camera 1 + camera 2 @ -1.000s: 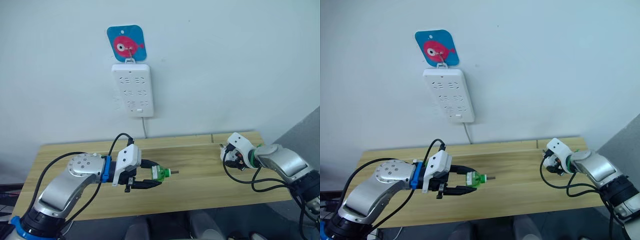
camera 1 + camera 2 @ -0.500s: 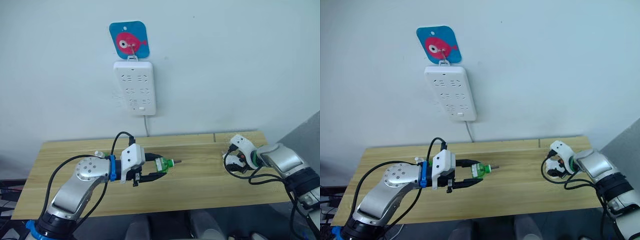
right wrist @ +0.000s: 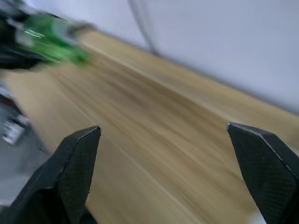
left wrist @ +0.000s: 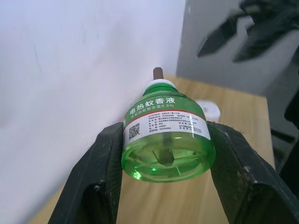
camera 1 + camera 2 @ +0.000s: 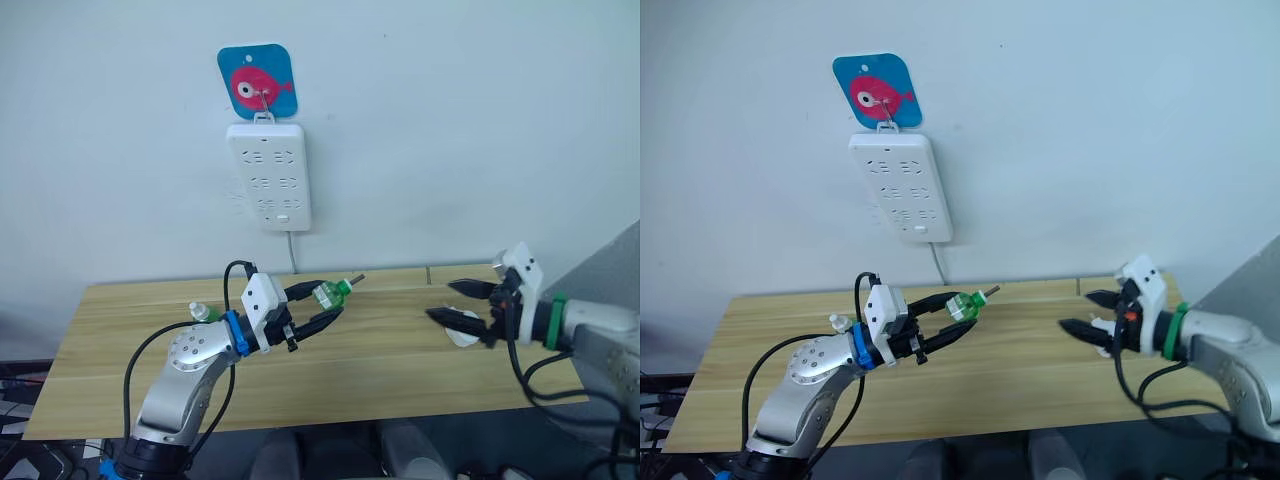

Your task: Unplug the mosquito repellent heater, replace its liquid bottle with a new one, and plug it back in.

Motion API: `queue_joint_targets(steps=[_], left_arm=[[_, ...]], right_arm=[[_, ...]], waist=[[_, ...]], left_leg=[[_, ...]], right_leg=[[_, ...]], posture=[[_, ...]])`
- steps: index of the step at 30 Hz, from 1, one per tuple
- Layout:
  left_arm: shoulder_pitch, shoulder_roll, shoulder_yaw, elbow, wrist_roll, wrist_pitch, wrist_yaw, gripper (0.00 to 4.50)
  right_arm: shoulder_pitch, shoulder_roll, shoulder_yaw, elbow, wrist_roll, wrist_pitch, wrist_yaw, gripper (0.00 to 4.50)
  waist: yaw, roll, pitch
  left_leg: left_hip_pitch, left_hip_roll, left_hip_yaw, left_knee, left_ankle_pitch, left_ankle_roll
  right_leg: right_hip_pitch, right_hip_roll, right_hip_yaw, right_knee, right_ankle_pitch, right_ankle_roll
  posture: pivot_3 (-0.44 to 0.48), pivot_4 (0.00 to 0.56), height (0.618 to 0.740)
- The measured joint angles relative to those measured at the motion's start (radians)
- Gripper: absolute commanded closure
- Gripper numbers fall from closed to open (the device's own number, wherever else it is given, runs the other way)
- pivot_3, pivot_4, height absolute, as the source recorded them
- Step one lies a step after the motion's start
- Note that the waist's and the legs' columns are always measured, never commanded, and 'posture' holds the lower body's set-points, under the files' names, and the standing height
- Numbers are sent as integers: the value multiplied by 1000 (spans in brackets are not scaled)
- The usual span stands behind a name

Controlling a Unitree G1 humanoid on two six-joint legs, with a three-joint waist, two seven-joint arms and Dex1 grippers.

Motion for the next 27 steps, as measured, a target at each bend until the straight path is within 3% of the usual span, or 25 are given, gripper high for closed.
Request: queue_joint_targets(steps=[9,24,27], left_arm=[[0,-65,-36,-86,2,-46,41,2249],[-6,-63,-44,-89,23,-65,64,2249],[-7,-64,-44,-89,25,-65,72,2249]], right_arm=[[-82,382,23,3,307,128,-356,0],[-175,471,60,157,644,53,-647,0],[-175,468,85,167,670,34,-668,575]], waist=[[-29,-1,-5],[-49,-3,-16],[-49,-3,-17]], left_leg=[[1,0,0,0,0,0],[0,0,0,-1,0,0],[-1,0,0,-1,0,0]], right_leg=[[0,0,1,0,1,1],[-1,1,1,0,0,1],[-1,1,1,0,0,1]], posture=[[-185,121,740],[-160,105,740],[-157,104,740]])
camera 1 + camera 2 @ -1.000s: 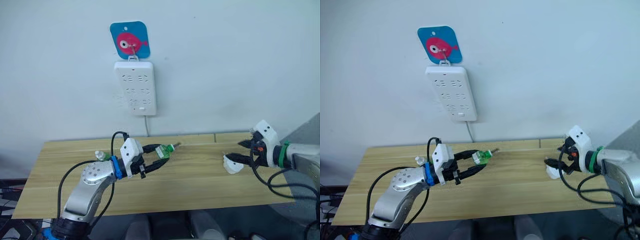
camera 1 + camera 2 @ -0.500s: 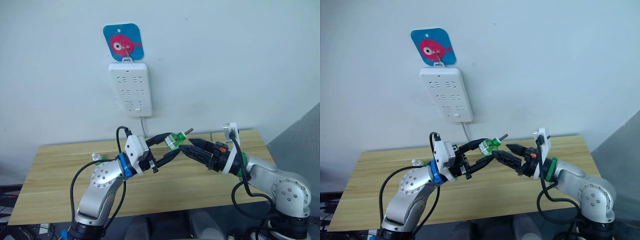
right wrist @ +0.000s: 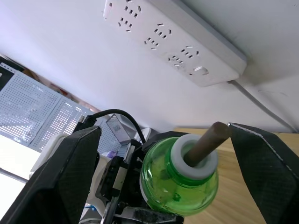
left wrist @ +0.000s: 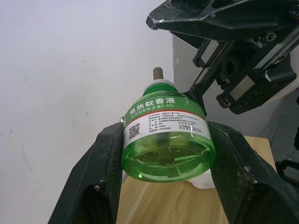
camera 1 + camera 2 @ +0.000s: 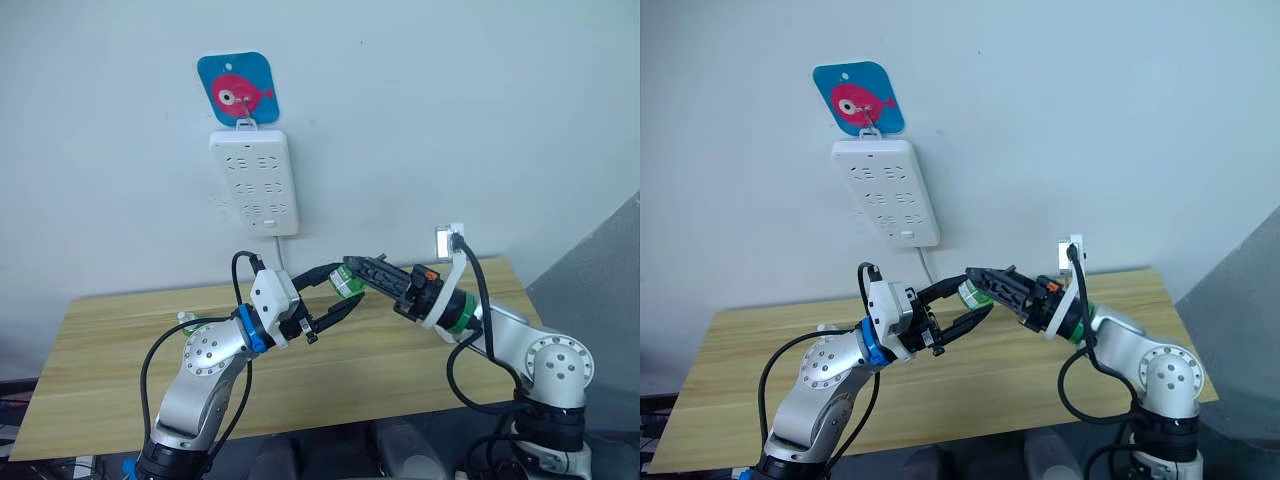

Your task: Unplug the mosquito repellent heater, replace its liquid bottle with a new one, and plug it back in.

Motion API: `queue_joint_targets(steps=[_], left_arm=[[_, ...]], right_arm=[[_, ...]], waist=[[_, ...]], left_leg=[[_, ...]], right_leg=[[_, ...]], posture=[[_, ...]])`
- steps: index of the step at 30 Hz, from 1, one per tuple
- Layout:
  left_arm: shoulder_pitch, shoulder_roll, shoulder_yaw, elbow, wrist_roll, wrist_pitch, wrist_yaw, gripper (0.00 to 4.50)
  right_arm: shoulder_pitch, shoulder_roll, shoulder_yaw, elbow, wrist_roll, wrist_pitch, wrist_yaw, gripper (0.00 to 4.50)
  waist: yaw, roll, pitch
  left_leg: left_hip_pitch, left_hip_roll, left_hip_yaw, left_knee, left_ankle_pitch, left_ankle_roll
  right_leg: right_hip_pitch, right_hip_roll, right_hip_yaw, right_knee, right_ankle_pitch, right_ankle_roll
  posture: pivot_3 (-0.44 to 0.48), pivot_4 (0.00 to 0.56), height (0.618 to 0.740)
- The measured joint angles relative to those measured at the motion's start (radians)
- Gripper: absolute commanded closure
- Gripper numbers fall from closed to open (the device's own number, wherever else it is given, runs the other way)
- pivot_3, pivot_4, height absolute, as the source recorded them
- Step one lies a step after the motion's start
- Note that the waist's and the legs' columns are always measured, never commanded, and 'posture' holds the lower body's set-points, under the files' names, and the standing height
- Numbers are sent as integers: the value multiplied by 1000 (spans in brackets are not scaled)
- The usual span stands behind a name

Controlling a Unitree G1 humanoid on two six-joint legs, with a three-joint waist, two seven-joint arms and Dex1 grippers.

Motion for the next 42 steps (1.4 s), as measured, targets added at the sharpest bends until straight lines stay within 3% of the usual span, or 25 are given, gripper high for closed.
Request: queue_joint_targets(steps=[7,9,18,25,28,35,38,42], left_arm=[[-17,-4,-1,0,3,-21,12,2249],[-17,-5,-1,0,4,-25,15,2249],[-15,0,-4,0,14,-40,26,2249],[15,81,-10,-2,19,7,1,24],[40,144,9,-4,19,51,-11,0],[122,278,85,-26,-1,188,-27,0],[196,337,83,-74,-6,244,-57,0],[245,357,70,-138,-12,291,-61,0]], right_arm=[[0,-42,35,5,23,-55,-29,3126],[0,-45,41,8,31,-70,-32,3644],[0,-73,73,13,49,-111,-33,3646],[0,-108,98,14,37,-134,-28,3646],[13,-162,84,13,-18,-158,-1,3646],[49,-270,166,55,-448,-358,115,3646],[54,-297,276,169,-732,-533,163,3646],[56,-275,353,337,-965,-707,191,3646]], waist=[[1,0,-1],[1,0,-1],[2,0,-2],[1,1,-6],[5,1,-7],[11,0,-5],[18,-2,4],[33,-4,20]], left_leg=[[0,0,0,0,0,0],[0,0,0,0,0,0],[0,0,0,0,0,0],[0,0,0,0,0,0],[0,0,0,0,0,0],[2,1,1,-1,0,0],[4,1,2,-2,0,0],[4,1,2,-2,0,0]], right_leg=[[0,0,0,0,0,0],[0,0,0,0,0,0],[0,0,0,0,0,0],[0,0,0,0,0,0],[0,0,0,0,0,0],[0,0,1,0,0,0],[1,0,2,-1,0,0],[1,0,2,-1,0,0]], posture=[[-155,103,740],[-155,103,740],[-148,96,740],[-136,99,740],[-121,115,740],[-103,161,740],[-96,193,740],[-83,220,740]])
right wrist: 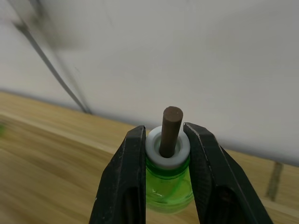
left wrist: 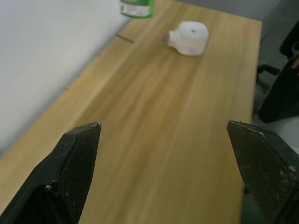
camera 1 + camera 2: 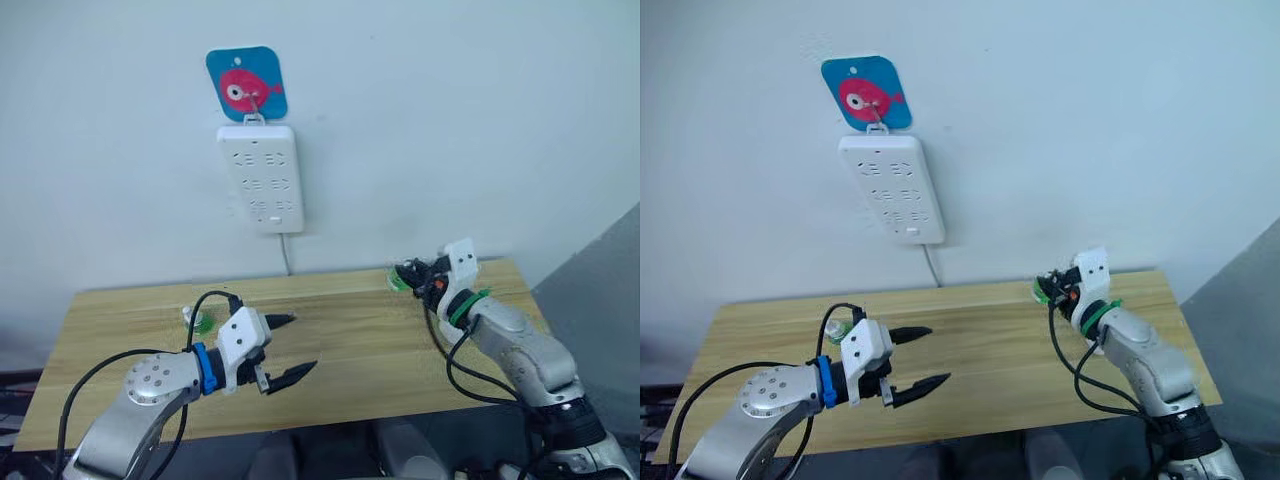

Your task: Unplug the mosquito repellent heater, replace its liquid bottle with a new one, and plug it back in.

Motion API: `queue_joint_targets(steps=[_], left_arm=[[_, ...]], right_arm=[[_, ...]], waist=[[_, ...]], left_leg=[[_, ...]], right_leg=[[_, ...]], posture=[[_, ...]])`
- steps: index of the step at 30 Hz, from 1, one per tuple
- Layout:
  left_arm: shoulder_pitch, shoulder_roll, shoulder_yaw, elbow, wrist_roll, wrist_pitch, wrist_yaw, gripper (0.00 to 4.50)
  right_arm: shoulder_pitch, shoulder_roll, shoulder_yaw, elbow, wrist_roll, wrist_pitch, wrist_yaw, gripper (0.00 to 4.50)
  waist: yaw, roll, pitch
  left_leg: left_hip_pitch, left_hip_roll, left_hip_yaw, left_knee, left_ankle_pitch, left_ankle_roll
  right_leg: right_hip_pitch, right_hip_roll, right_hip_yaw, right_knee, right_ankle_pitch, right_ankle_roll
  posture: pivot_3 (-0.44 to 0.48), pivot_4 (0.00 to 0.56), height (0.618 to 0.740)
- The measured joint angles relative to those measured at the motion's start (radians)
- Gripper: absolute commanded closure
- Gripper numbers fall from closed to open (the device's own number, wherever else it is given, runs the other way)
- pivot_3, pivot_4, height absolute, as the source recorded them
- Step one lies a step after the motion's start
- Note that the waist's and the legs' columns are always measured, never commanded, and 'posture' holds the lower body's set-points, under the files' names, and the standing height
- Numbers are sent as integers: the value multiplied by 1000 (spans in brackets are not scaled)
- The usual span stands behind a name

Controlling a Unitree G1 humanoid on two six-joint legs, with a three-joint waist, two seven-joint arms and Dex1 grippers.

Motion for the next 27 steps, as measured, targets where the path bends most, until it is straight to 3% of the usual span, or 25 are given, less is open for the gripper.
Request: queue_joint_targets(steps=[7,15,24,27], left_arm=[[25,-7,0,-91,-23,70,32,0],[44,-18,5,-123,-39,101,69,0],[77,-45,62,-109,-42,56,99,0],[117,-70,107,-75,-34,8,115,0]], right_arm=[[-48,85,30,307,-223,-221,29,3646],[-100,147,-10,505,-296,-370,63,3646],[-95,184,-89,530,-301,-390,82,666],[-34,172,-121,414,-283,-366,96,666]], waist=[[18,2,29],[26,1,42],[30,2,43],[33,2,43]], left_leg=[[0,0,0,0,0,0],[0,0,0,0,0,0],[0,0,0,0,0,0],[0,0,-1,-1,0,0]], right_leg=[[0,-1,0,0,0,0],[0,-1,0,1,0,0],[0,-2,0,0,0,0],[0,-2,0,0,0,0]], posture=[[-60,242,740],[-41,246,740],[-57,230,740],[-62,227,740]])
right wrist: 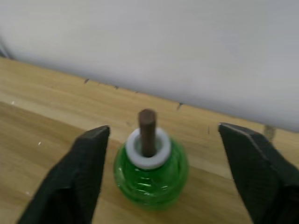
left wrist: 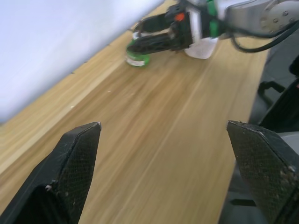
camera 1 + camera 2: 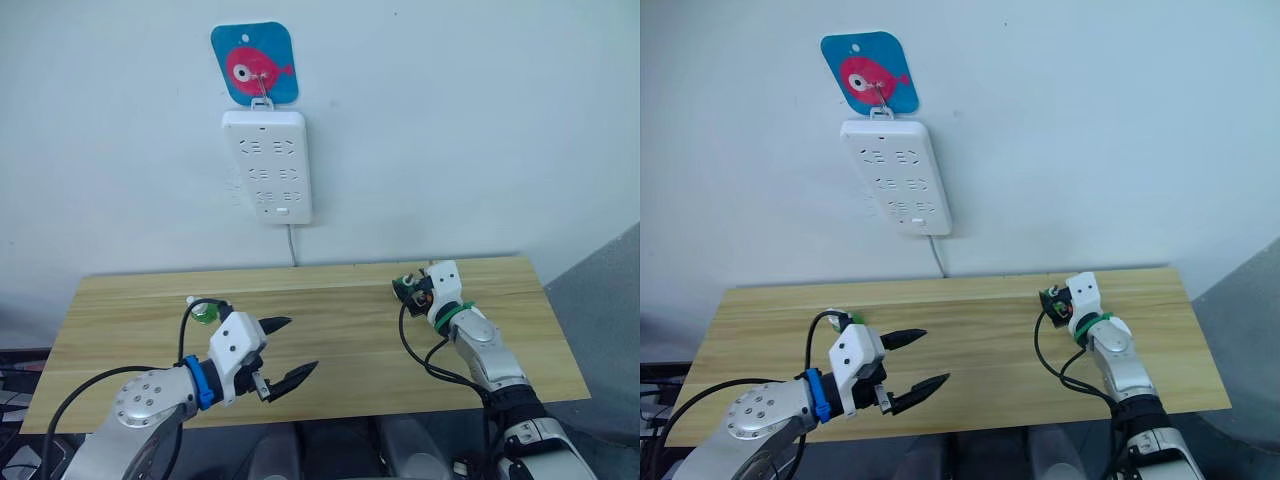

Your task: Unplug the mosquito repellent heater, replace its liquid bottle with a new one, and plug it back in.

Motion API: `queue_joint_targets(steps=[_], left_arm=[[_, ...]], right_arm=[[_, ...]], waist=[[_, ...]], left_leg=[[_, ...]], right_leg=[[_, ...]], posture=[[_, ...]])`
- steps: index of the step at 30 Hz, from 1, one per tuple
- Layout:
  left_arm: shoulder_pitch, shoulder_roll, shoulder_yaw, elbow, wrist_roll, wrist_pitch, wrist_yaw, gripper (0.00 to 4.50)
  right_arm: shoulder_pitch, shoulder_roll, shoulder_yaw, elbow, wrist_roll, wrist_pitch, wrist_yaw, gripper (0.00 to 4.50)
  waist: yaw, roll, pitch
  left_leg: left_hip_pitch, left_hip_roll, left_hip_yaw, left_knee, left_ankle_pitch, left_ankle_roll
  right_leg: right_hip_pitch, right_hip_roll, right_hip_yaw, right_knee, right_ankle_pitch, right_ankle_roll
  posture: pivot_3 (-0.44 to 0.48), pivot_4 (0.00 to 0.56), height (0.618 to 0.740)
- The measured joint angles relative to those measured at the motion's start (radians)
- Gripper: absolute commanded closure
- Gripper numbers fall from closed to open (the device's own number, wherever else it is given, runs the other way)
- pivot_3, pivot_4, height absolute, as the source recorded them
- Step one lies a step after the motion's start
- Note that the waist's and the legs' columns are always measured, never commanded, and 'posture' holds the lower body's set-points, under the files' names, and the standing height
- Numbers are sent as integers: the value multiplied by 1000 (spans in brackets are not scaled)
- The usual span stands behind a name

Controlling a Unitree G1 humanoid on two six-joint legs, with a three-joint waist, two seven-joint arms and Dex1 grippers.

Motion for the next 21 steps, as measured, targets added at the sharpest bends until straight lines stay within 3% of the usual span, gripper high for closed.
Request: queue_joint_targets(steps=[6,11,17,21], left_arm=[[95,-106,142,128,27,-99,99,0],[121,-161,274,269,20,-123,158,0],[106,-158,321,436,13,-182,132,0],[39,-151,321,560,29,-190,130,0]], right_arm=[[187,-152,-21,-431,63,144,110,666],[231,-311,-2,-737,137,281,257,666],[209,-475,44,-911,196,440,398,666],[141,-505,84,-973,224,569,418,666]], waist=[[8,0,1],[7,-4,3],[15,-9,19],[17,-12,31]], left_leg=[[0,-1,-2,0,0,0],[0,0,-2,0,0,0],[0,-1,-1,0,0,0],[-1,0,-2,0,0,0]], right_leg=[[0,-1,0,-1,0,0],[1,0,-1,-1,0,0],[1,0,-1,-3,0,0],[0,0,-2,-3,0,0]], posture=[[-79,233,740],[-96,247,740],[-107,275,740],[-110,294,740]])
